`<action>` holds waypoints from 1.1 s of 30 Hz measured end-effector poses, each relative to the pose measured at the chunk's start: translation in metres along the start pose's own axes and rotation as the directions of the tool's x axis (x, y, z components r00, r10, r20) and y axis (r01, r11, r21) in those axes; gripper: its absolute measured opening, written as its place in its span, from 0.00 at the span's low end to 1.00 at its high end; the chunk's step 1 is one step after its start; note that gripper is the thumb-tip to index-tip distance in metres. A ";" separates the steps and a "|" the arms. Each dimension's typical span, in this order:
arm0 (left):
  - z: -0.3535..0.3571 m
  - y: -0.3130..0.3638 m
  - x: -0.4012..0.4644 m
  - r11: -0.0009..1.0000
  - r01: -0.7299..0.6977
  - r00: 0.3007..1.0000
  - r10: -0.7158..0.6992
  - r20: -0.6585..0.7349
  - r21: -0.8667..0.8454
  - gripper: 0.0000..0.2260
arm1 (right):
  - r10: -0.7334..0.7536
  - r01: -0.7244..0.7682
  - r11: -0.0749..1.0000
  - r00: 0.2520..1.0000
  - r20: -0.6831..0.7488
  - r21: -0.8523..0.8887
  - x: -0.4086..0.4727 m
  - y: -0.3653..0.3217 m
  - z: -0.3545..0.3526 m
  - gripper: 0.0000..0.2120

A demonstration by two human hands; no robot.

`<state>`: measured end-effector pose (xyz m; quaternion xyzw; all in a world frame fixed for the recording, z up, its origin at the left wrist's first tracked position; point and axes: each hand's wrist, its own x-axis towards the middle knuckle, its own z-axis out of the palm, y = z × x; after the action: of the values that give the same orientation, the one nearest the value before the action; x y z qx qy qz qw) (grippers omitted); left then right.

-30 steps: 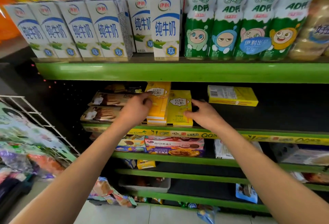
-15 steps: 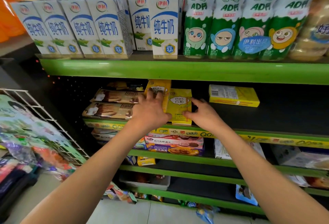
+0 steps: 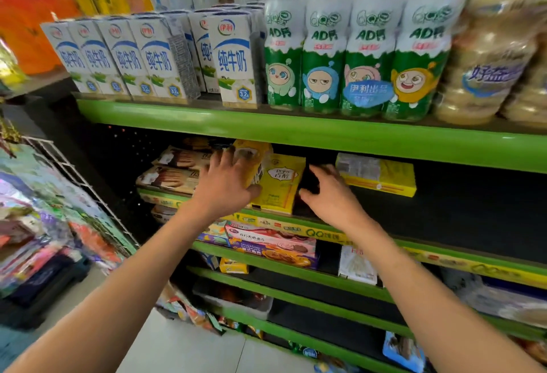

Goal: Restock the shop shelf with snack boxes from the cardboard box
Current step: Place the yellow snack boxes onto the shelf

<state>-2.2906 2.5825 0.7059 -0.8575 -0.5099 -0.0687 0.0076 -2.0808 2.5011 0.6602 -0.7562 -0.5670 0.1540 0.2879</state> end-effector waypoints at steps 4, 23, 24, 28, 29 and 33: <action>-0.005 0.037 -0.019 0.982 -0.188 0.938 0.190 -0.290 0.034 0.20 | -0.050 0.010 0.919 0.994 -0.092 -0.393 0.016 0.047 -0.050 0.28; 0.017 0.148 -0.035 0.842 -0.178 0.983 0.175 -0.056 -0.509 0.25 | -0.010 -0.215 0.721 0.947 0.320 0.658 -0.037 0.120 -0.129 0.08; 0.016 0.149 -0.037 0.819 -0.138 0.989 0.142 -0.036 -0.557 0.22 | 0.008 -0.233 0.683 0.950 0.312 0.693 -0.036 0.121 -0.128 0.13; 0.015 0.149 -0.038 0.623 0.054 0.999 -0.037 0.040 -0.780 0.15 | -0.003 -0.197 0.399 0.976 0.216 0.896 -0.034 0.118 -0.124 0.16; 0.012 0.149 -0.039 0.549 0.093 0.995 -0.086 0.055 -0.831 0.14 | -0.013 -0.178 0.328 0.981 0.193 0.928 -0.036 0.114 -0.122 0.15; 0.012 0.153 -0.050 0.066 0.283 0.958 -0.071 0.278 -0.957 0.14 | 0.013 -0.173 0.384 0.983 0.182 0.907 -0.040 0.101 -0.105 0.15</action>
<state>-2.1785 2.4666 0.6969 -0.5706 -0.4290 -0.3263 -0.6196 -1.9565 2.4161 0.6772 -0.4884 -0.3634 0.5118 0.6062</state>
